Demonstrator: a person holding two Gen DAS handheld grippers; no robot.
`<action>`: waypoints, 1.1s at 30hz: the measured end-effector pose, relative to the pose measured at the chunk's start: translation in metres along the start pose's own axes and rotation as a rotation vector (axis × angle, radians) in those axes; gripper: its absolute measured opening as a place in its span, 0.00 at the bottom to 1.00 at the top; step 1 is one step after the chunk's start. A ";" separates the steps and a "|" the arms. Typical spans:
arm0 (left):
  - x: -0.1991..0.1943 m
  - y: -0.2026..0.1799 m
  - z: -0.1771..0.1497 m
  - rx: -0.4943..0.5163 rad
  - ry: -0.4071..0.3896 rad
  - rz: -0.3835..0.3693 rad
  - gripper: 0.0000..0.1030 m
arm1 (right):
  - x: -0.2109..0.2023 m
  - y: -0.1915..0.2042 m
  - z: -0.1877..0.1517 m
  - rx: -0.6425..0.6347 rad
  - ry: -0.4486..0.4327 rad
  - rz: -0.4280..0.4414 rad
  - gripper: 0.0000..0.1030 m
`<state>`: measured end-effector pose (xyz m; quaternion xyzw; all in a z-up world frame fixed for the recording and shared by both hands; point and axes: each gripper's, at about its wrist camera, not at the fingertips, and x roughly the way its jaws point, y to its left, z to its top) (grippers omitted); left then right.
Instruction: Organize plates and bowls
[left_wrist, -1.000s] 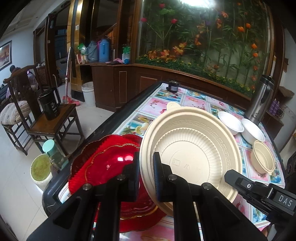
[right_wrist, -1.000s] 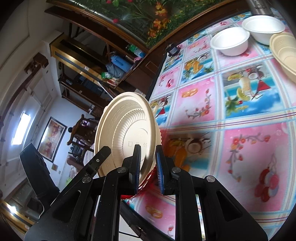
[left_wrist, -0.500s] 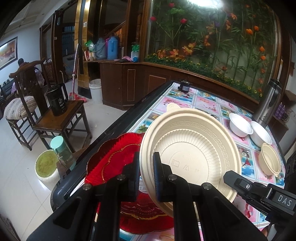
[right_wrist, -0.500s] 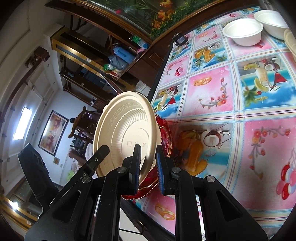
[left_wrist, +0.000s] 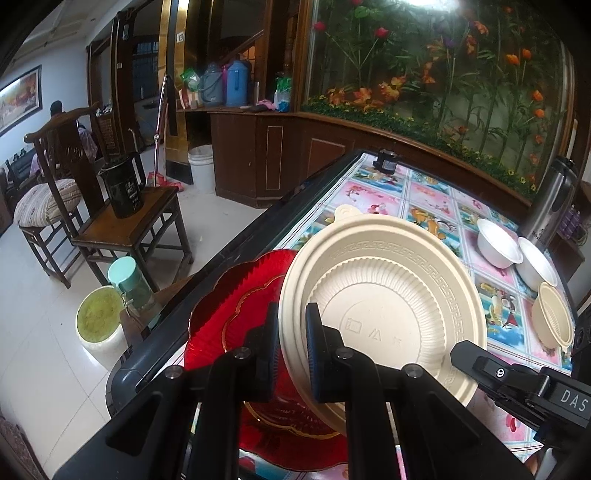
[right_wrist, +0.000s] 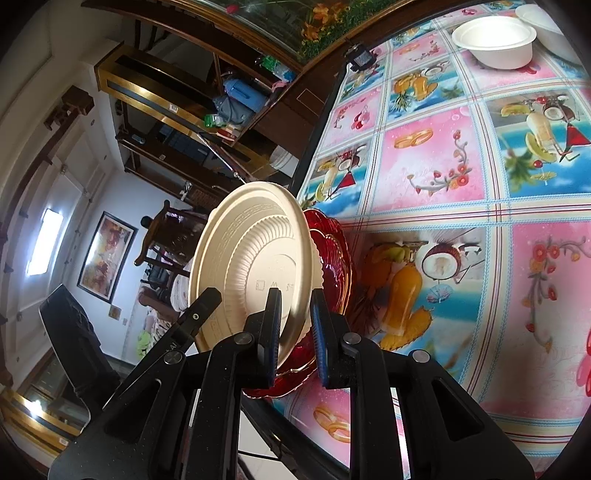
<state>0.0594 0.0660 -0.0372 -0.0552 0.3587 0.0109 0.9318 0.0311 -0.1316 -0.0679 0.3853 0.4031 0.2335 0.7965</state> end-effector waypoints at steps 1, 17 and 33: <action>0.001 0.001 -0.001 0.000 0.003 0.004 0.11 | 0.002 0.000 0.000 0.000 0.004 -0.001 0.17; 0.021 0.021 -0.007 -0.026 0.071 0.024 0.11 | 0.033 -0.003 -0.001 0.006 0.058 -0.024 0.17; 0.033 0.029 -0.015 -0.028 0.138 0.045 0.13 | 0.046 0.001 -0.005 -0.052 0.060 -0.083 0.17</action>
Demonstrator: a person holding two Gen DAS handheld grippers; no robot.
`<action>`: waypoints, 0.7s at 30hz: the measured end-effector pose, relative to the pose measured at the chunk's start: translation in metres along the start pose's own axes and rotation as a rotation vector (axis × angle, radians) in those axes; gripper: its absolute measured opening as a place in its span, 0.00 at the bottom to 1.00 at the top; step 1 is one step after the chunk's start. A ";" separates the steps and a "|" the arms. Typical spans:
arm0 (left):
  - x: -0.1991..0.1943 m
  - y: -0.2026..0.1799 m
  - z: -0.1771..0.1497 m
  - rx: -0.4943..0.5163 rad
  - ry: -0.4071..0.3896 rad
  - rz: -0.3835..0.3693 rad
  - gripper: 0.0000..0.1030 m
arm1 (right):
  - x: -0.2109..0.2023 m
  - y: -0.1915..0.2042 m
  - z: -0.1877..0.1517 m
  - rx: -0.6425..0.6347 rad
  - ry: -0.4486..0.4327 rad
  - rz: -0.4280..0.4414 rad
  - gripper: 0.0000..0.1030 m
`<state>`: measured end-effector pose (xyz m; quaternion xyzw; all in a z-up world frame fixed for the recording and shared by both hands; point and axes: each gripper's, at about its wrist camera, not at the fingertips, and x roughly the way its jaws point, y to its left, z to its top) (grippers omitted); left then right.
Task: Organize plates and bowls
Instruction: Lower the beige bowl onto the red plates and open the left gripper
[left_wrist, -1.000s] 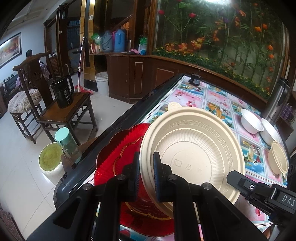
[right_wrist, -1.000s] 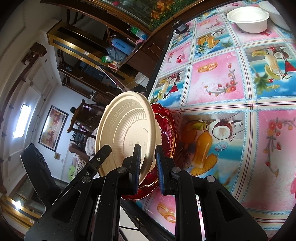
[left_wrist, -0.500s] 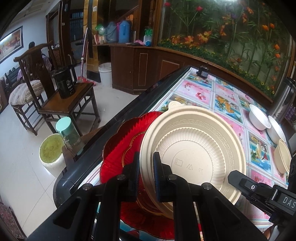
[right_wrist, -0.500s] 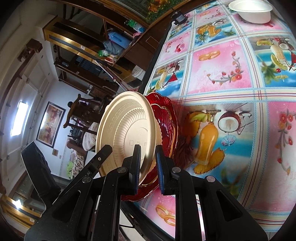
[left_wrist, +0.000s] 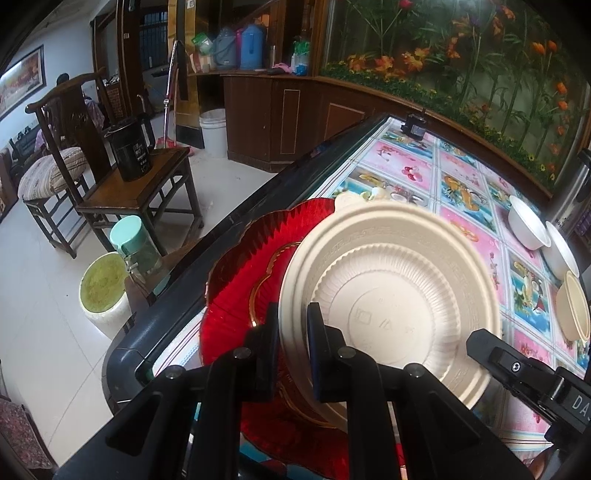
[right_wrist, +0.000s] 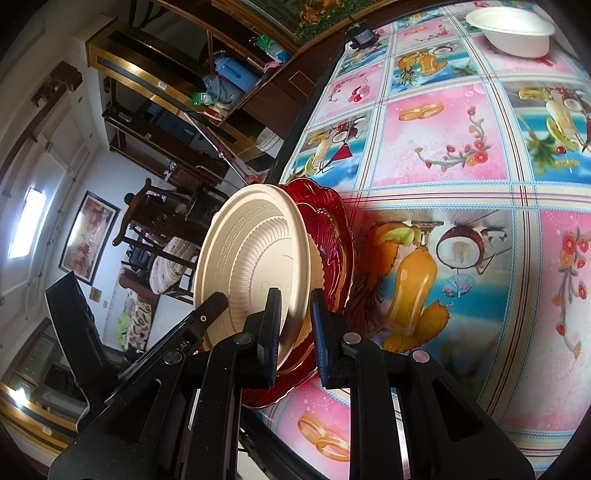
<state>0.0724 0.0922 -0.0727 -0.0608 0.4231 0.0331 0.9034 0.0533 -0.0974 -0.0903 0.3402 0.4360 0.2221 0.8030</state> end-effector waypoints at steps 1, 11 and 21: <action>0.000 0.001 0.000 0.001 0.003 0.005 0.14 | 0.002 0.002 0.000 -0.012 -0.003 -0.010 0.17; -0.010 0.008 0.002 -0.008 -0.033 0.044 0.35 | 0.004 0.013 -0.003 -0.127 -0.039 -0.098 0.17; -0.010 0.006 0.005 -0.022 -0.038 0.050 0.40 | 0.007 0.021 -0.007 -0.194 -0.033 -0.111 0.18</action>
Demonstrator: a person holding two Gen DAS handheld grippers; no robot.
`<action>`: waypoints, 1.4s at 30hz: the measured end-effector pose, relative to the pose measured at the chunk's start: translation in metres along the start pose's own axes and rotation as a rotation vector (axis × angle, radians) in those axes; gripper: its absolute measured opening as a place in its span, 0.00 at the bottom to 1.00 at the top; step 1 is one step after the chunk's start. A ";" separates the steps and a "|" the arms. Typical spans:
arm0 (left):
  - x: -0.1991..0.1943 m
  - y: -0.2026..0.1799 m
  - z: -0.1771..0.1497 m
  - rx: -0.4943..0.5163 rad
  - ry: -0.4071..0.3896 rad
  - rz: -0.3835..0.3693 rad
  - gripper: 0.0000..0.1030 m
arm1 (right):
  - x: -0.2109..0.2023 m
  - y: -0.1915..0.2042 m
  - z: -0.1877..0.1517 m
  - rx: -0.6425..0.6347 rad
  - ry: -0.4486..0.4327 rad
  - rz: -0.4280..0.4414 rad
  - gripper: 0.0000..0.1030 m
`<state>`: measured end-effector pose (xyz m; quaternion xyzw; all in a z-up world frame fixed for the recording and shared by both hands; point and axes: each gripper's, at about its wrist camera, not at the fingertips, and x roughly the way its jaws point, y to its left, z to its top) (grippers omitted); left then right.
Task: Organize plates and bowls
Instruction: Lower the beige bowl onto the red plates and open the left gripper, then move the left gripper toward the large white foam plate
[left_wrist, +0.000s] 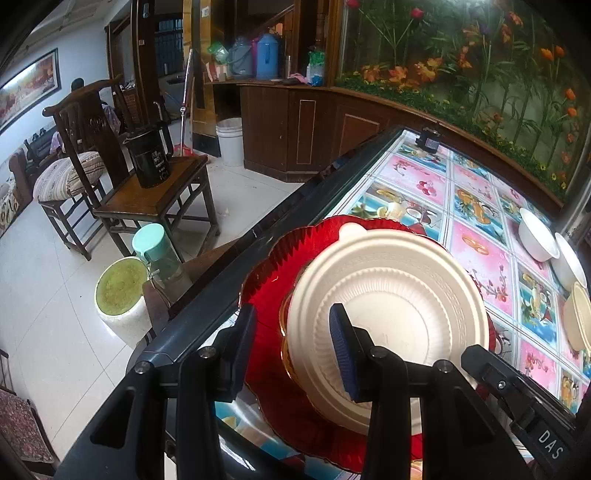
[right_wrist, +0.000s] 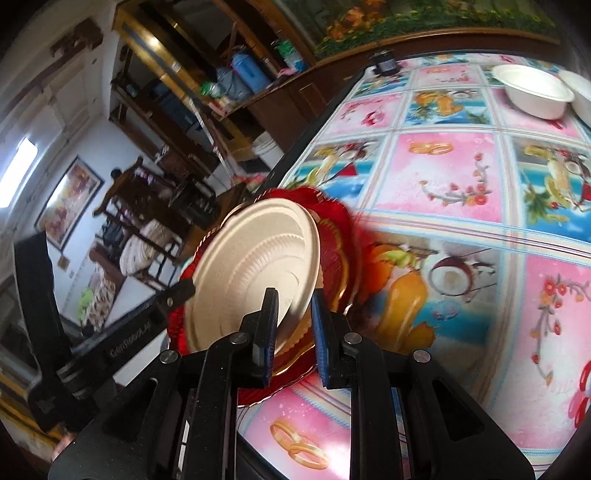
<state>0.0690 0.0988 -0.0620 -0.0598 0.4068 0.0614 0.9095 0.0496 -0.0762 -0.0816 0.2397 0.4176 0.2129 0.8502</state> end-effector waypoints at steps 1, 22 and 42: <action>-0.001 0.001 0.000 0.000 -0.001 -0.001 0.40 | 0.001 0.001 -0.001 -0.009 0.000 0.001 0.18; 0.000 -0.008 -0.001 0.007 0.021 -0.017 0.40 | -0.017 0.007 -0.002 -0.118 -0.036 -0.077 0.19; -0.014 -0.060 -0.005 0.108 0.005 -0.031 0.54 | -0.067 -0.078 0.013 0.069 -0.176 -0.160 0.19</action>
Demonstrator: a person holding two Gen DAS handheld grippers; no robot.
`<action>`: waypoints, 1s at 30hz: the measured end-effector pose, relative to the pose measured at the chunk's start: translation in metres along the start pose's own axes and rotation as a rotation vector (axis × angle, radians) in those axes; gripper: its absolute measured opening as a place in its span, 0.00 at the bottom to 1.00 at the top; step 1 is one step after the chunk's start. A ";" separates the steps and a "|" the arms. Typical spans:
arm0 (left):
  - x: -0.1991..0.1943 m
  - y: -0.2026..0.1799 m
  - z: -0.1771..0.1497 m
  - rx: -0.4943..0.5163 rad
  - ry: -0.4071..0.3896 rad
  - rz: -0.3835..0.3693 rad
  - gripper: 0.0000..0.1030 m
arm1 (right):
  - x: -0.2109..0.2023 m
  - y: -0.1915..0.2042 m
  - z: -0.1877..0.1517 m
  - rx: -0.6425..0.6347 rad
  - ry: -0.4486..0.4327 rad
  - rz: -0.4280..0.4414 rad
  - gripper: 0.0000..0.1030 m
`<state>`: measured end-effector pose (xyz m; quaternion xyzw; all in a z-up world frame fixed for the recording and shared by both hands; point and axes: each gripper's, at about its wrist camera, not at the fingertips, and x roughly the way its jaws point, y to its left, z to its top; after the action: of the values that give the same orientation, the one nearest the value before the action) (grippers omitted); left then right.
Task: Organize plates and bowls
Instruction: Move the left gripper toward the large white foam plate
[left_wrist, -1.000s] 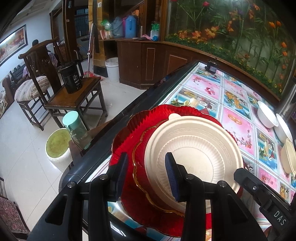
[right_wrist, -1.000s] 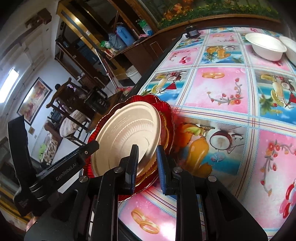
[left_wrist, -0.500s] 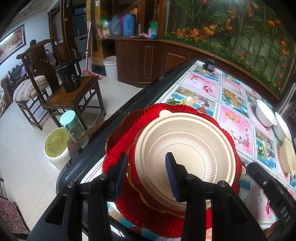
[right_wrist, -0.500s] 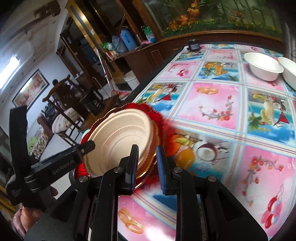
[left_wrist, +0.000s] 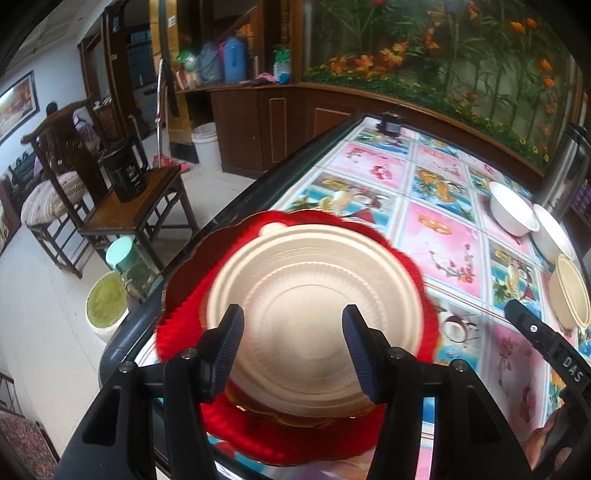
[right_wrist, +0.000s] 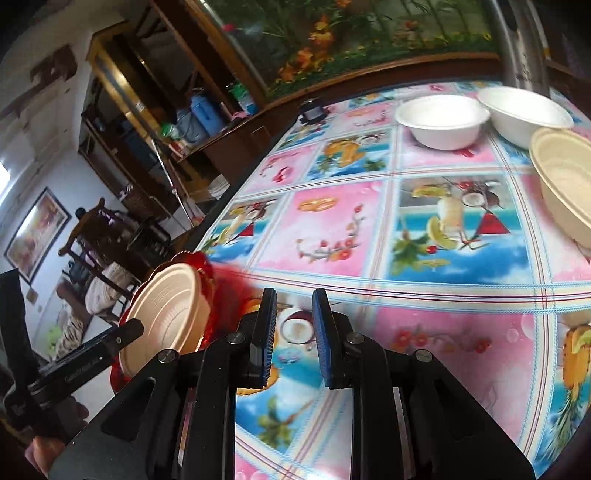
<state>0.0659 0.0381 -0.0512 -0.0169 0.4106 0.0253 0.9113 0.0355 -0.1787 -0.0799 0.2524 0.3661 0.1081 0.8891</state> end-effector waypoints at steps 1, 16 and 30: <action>-0.002 -0.007 0.001 0.013 -0.006 -0.002 0.54 | -0.001 -0.003 0.001 0.005 0.000 -0.002 0.19; -0.011 -0.150 -0.001 0.290 -0.006 -0.098 0.60 | -0.031 -0.077 0.018 0.211 0.000 0.023 0.20; -0.004 -0.218 0.018 0.352 -0.034 -0.042 0.60 | -0.076 -0.150 0.027 0.378 -0.050 0.034 0.31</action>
<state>0.0895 -0.1784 -0.0337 0.1347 0.3927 -0.0655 0.9074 0.0017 -0.3443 -0.0971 0.4237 0.3532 0.0459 0.8328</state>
